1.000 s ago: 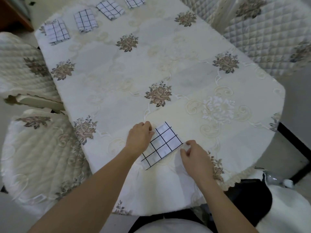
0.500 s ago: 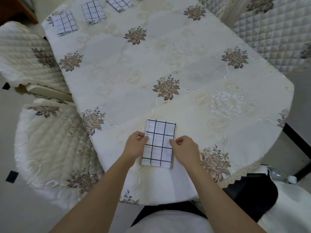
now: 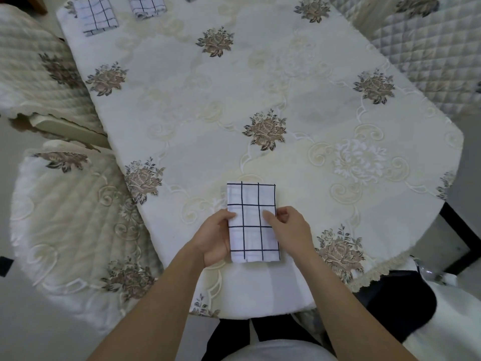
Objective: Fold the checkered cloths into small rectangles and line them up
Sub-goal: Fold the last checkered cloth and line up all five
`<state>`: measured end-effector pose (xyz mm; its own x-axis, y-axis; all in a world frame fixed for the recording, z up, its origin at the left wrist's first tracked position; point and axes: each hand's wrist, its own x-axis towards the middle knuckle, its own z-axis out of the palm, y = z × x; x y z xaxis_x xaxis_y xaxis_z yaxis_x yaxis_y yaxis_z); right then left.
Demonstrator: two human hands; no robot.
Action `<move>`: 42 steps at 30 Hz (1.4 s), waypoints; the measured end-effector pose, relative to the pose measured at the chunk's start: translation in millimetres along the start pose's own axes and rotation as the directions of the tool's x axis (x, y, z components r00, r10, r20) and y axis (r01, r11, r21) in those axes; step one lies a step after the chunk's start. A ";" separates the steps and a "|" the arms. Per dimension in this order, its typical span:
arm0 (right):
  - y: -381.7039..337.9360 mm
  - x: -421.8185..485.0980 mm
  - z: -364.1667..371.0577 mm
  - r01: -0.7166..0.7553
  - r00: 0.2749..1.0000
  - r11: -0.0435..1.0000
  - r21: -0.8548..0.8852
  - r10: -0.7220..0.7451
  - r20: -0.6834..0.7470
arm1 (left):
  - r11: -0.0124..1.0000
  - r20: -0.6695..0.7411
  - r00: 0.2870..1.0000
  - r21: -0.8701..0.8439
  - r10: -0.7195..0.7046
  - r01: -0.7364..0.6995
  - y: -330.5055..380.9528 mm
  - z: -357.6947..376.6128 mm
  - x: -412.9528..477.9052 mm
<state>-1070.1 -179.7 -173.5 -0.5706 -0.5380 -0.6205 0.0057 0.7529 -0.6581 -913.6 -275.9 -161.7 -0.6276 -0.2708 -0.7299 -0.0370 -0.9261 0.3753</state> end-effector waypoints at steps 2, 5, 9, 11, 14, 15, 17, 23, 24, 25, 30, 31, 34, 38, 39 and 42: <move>-4.1 -2.0 -4.8 -0.064 0.994 0.983 0.174 0.048 0.096 | 0.999 0.018 1.000 -0.032 0.001 -0.001 2.2 1.4 -4.6; -15.6 -7.1 -12.1 -0.228 0.941 0.882 0.413 0.090 0.327 | 0.999 0.031 0.999 -0.045 0.011 -0.010 5.6 3.6 -10.7; -25.9 -11.6 -12.8 -0.157 0.955 0.881 0.445 0.021 0.296 | 0.999 0.024 0.999 0.003 0.034 -0.034 10.7 11.3 -20.5; -34.7 -16.5 -13.8 -0.077 0.976 0.901 0.426 -0.019 0.216 | 0.995 -0.006 0.998 0.080 0.062 -0.062 13.4 15.6 -25.4; -51.5 -25.3 -15.8 0.036 0.986 0.923 0.382 -0.096 0.138 | 0.965 -0.075 0.983 0.212 0.170 -0.151 19.7 23.4 -35.1; -57.3 -28.2 -16.3 0.076 0.986 0.929 0.362 -0.124 0.111 | 0.949 -0.110 0.970 0.257 0.218 -0.184 22.5 26.7 -39.3; -69.0 -33.9 -16.7 0.168 0.979 0.936 0.308 -0.195 0.058 | 0.905 -0.169 0.933 0.346 0.319 -0.247 27.7 33.7 -48.6; -91.8 -50.0 -5.4 0.372 0.928 0.909 0.185 -0.371 -0.043 | 0.734 -0.278 0.745 0.556 0.607 -0.390 35.4 36.7 -70.3; -93.4 -52.5 -1.7 0.401 0.916 0.902 0.158 -0.396 -0.061 | 0.694 -0.282 0.705 0.599 0.650 -0.400 35.8 36.3 -74.1; -94.6 -54.5 2.2 0.425 0.905 0.895 0.133 -0.418 -0.081 | 0.654 -0.280 0.667 0.637 0.690 -0.408 35.6 34.7 -76.7; -96.7 -67.7 20.6 0.499 0.856 0.866 -0.020 -0.497 -0.140 | 0.494 -0.272 0.523 0.796 0.808 -0.349 28.6 21.0 -89.9; -96.3 -71.1 24.0 0.508 0.848 0.860 -0.044 -0.509 -0.147 | 0.470 -0.269 0.502 0.819 0.822 -0.331 26.5 18.5 -93.1; -91.6 -79.2 32.5 0.515 0.840 0.854 -0.075 -0.520 -0.153 | 0.430 -0.260 0.457 0.844 0.851 -0.319 20.3 14.0 -102.3; -86.0 -93.3 42.2 0.521 0.832 0.844 -0.126 -0.535 -0.144 | 0.408 -0.261 0.434 0.866 0.862 -0.290 8.9 -0.7 -108.7; -84.8 -96.4 44.9 0.527 0.827 0.839 -0.136 -0.543 -0.144 | 0.402 -0.258 0.430 0.870 0.865 -0.286 6.9 -4.1 -110.8; -80.7 -105.3 52.3 0.548 0.815 0.824 -0.146 -0.565 -0.130 | 0.393 -0.265 0.405 0.877 0.875 -0.276 0.1 -9.5 -120.2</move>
<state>-967.5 -203.6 -77.3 -0.5746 -0.8147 -0.0784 -0.4275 0.3804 -0.8201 -830.8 -245.9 -79.4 -0.0807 -0.9897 -0.1184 -0.5230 -0.0591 0.8503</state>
